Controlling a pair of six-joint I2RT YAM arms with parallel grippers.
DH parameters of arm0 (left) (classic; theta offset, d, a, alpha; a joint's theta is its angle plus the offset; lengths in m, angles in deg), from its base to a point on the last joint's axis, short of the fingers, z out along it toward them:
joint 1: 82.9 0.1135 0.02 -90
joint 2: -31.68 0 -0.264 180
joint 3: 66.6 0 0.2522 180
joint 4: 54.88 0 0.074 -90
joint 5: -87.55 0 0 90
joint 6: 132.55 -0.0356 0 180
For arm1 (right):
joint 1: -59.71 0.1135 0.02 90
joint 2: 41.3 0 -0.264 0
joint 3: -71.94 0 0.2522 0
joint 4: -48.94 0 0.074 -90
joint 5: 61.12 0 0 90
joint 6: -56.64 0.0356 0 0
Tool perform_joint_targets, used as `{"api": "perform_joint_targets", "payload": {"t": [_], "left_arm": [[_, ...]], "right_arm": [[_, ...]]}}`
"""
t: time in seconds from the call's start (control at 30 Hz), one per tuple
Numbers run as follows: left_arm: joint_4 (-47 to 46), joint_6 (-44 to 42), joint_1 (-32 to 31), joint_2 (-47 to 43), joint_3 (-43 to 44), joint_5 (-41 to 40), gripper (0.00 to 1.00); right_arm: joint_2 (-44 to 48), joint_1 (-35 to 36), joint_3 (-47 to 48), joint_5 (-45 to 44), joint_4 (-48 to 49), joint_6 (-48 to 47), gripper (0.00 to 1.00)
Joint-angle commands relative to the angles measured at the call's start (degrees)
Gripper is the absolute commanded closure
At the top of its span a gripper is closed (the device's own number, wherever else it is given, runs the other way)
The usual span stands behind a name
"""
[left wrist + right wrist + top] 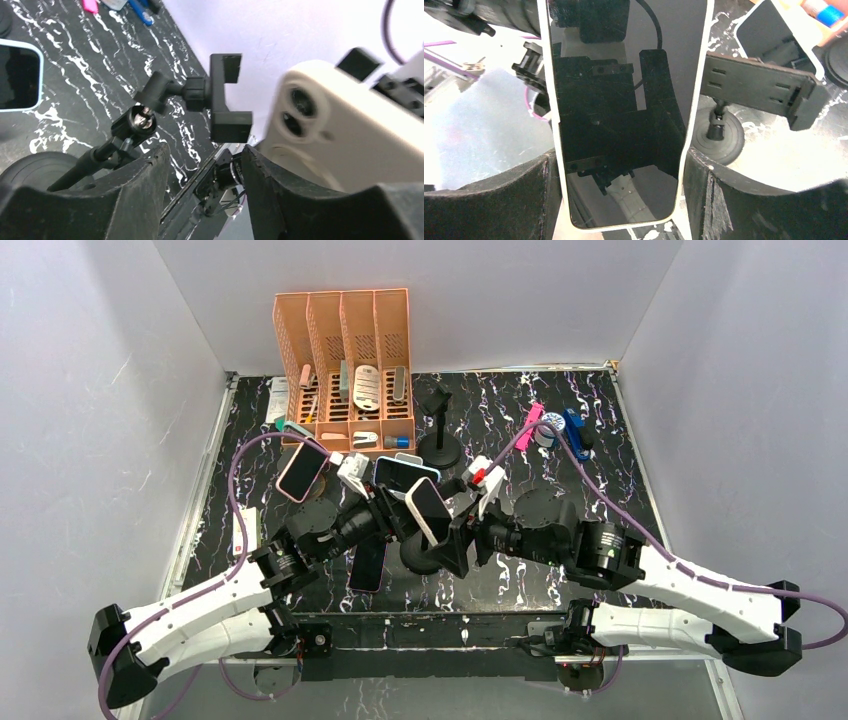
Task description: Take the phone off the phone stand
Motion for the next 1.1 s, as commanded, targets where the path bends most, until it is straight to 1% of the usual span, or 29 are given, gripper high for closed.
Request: {"api": "perform_joint_targets", "payload": {"t": [0.0, 0.13, 0.23, 0.3, 0.37, 0.43, 0.53, 0.6, 0.67, 0.73, 0.87, 0.97, 1.07], "left_arm": [[5.5, 0.0, 0.4, -1.2, 2.7, -0.6, 0.45], [8.9, 0.1, 0.4, -3.5, 4.3, -1.5, 0.38], [14.3, -0.3, 0.4, -6.1, 6.0, -3.8, 0.34], [19.5, -1.8, 0.4, -8.9, 7.5, -7.5, 0.31], [24.3, -3.1, 0.4, -12.3, 8.8, -13.9, 0.27], [25.4, -4.1, 0.4, -15.8, 9.6, -18.1, 0.22], [22.1, -6.4, 0.4, -19.9, 10.6, -20.7, 0.21], [19.6, -8.2, 0.4, -20.8, 11.7, -20.1, 0.21], [17.2, -10.3, 0.4, -20.2, 13.7, -17.2, 0.21], [16.8, -11.8, 0.4, -18.0, 16.5, -14.4, 0.21], [18.2, -13.7, 0.4, -14.4, 21.9, -9.7, 0.22], [18.5, -13.9, 0.4, -14.2, 23.0, -9.9, 0.23], [18.5, -14.1, 0.4, -15.5, 22.2, -11.5, 0.23]], "right_arm": [[1.5, -0.2, 6.6, 4.3, 6.6, 0.4, 0.99], [1.5, -0.1, 8.5, 5.0, 5.7, -0.3, 0.99], [1.7, -0.1, 9.5, 5.0, 5.9, -0.9, 0.99], [1.9, -0.2, 9.5, 3.9, 7.3, -1.6, 0.99], [2.3, -0.1, 8.6, 2.6, 10.6, -2.3, 0.99], [2.3, -0.1, 7.4, 2.2, 16.0, -3.3, 0.99], [0.1, -0.1, 7.6, 2.9, 21.1, -4.9, 0.99], [-2.8, -0.1, 9.5, 3.6, 22.5, -6.1, 0.99], [-6.2, -0.1, 11.8, 4.0, 23.4, -7.3, 0.99], [-9.4, -0.1, 14.0, 3.5, 24.2, -8.5, 0.99], [-13.5, -0.2, 15.6, -0.5, 29.4, -10.0, 0.99], [-15.2, -0.1, 15.5, -3.7, 33.1, -10.5, 0.99], [-17.1, -0.1, 16.6, -6.2, 34.0, -10.8, 0.99]]}}
